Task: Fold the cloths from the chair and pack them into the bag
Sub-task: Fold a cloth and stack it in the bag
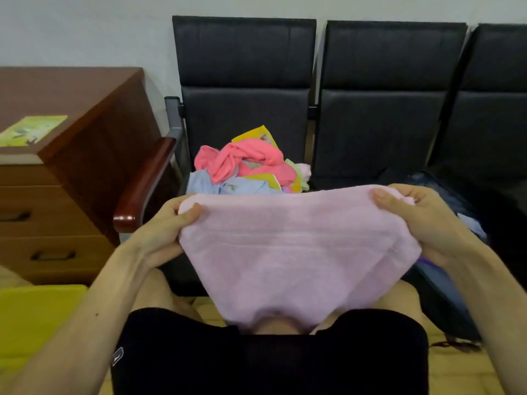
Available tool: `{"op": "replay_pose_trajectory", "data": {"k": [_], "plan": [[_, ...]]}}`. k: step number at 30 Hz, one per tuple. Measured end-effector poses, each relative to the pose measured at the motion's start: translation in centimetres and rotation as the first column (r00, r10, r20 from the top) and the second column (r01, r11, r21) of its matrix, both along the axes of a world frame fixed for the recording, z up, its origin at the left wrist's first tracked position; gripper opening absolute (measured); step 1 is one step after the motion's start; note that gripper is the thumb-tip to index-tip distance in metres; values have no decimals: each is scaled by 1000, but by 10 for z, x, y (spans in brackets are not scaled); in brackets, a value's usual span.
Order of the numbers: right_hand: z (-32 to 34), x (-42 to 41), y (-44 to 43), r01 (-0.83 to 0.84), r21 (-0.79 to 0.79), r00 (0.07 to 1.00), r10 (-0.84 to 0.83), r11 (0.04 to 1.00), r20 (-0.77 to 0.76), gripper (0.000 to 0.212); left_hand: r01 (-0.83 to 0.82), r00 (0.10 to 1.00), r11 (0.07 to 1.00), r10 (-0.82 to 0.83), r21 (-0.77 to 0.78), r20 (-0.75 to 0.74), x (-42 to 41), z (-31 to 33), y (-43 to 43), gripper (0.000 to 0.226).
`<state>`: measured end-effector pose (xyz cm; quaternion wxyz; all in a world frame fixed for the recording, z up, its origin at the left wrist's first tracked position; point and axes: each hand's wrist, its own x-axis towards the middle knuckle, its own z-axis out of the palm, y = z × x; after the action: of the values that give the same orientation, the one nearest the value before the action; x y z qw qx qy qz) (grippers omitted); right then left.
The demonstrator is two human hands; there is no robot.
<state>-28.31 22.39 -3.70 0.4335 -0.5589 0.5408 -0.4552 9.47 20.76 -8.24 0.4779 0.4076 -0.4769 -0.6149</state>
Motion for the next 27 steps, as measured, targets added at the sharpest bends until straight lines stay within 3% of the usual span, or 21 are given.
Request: {"op": "replay_pose_trajectory", "data": {"k": [3,5,9,17,24,27], "plan": [[-9,4,1,47,13,998,-48,999,34,25,-159,985,987,159,1,-67,-8,-17,2,56],[-18,8,1,78,41,996,-79,996,29,18,-271,957,962,272,23,-101,-10,-28,2,37],[-35,18,1,156,80,986,-160,984,37,18,-446,895,895,446,-5,-16,-19,-48,2,30],[-46,40,-1,249,195,948,-280,949,151,19,-531,844,847,530,-17,82,-38,-64,-9,8],[-54,58,-21,205,260,952,-254,944,172,31,-512,846,858,510,-33,153,-69,-56,-19,10],[-56,61,-30,148,276,960,-205,950,190,24,-484,857,874,484,-44,177,-87,-46,-19,11]]}}
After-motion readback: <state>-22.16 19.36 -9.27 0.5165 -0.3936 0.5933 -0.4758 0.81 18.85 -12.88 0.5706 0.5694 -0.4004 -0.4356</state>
